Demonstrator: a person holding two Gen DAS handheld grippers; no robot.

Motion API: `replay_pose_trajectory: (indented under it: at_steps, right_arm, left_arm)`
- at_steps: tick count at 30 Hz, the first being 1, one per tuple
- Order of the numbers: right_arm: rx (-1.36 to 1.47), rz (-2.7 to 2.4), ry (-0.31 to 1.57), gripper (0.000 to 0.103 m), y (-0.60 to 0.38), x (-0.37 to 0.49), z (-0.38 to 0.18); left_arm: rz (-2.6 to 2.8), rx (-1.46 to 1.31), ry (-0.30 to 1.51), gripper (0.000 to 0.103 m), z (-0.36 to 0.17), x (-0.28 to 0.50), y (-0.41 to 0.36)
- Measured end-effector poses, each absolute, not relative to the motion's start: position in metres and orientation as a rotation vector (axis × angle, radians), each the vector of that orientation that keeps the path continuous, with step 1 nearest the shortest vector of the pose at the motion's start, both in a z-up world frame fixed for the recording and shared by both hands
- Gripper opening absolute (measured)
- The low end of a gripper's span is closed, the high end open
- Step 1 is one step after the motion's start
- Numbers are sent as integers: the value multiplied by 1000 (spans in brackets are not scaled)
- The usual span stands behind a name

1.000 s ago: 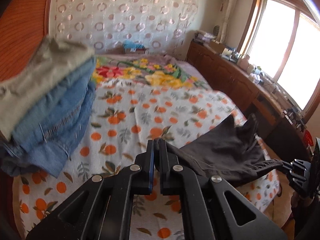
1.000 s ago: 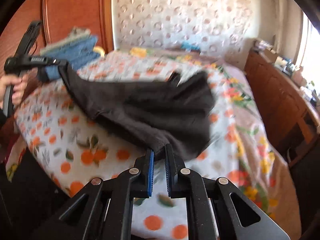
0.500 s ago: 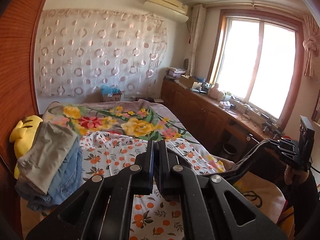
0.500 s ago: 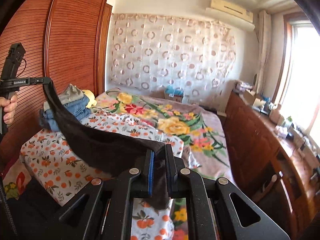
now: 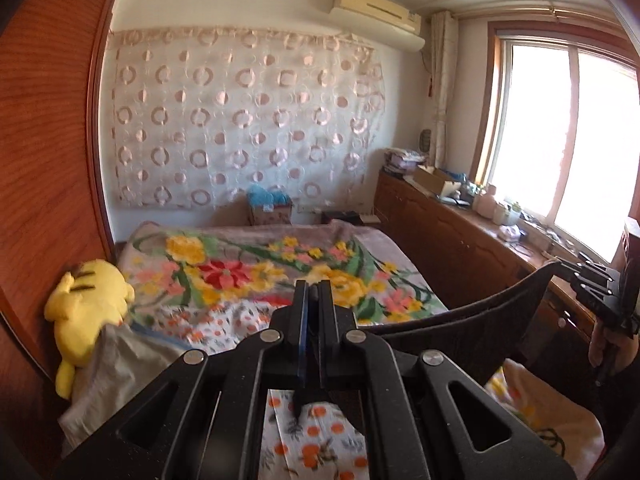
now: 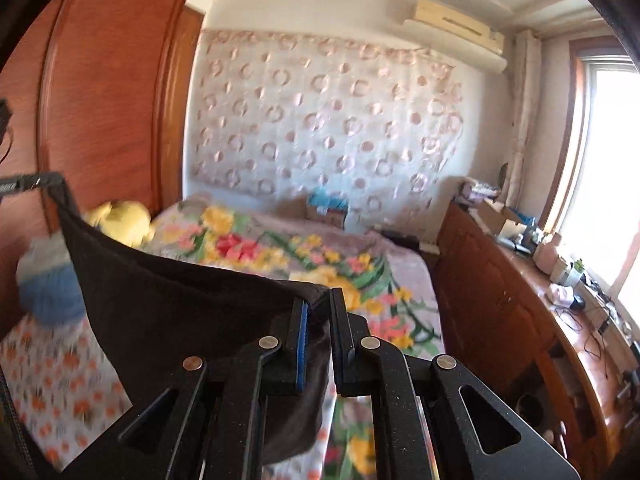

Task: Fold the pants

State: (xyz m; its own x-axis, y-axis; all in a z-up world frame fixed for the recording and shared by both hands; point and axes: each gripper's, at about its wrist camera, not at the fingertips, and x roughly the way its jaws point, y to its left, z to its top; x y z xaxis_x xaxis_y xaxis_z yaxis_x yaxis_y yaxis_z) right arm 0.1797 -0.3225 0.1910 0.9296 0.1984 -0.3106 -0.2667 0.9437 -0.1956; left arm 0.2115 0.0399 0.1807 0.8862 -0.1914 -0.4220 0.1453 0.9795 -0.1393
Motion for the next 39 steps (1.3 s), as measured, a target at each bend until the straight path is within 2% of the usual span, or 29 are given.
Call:
replay_pose_trajectory:
  at_steps: [3, 6, 11, 15, 19, 23, 33, 39]
  right_arm:
    - [-186, 258, 254, 9, -321, 181, 197]
    - [-170, 290, 276, 10, -323, 167, 166]
    - [-184, 346, 390, 10, -335, 118, 64]
    - [-152, 367, 547, 10, -344, 86, -29]
    - [-124, 363, 641, 10, -350, 71, -82]
    - [-106, 377, 644, 10, -352, 58, -96]
    - [-70, 395, 658, 10, -367, 42, -65]
    - [-62, 392, 727, 10, -364, 25, -91]
  left_arm:
    - [-160, -89, 410, 4, 190, 205, 38]
    - [-162, -76, 423, 4, 167, 187, 38]
    - [-169, -113, 495, 4, 85, 129, 42]
    - [-158, -151, 639, 4, -3, 89, 32]
    - [-158, -196, 742, 4, -55, 66, 25]
    - [-139, -198, 755, 4, -66, 54, 23]
    - [-178, -207, 761, 4, -67, 22, 23]
    - [-150, -106, 781, 4, -88, -1, 14]
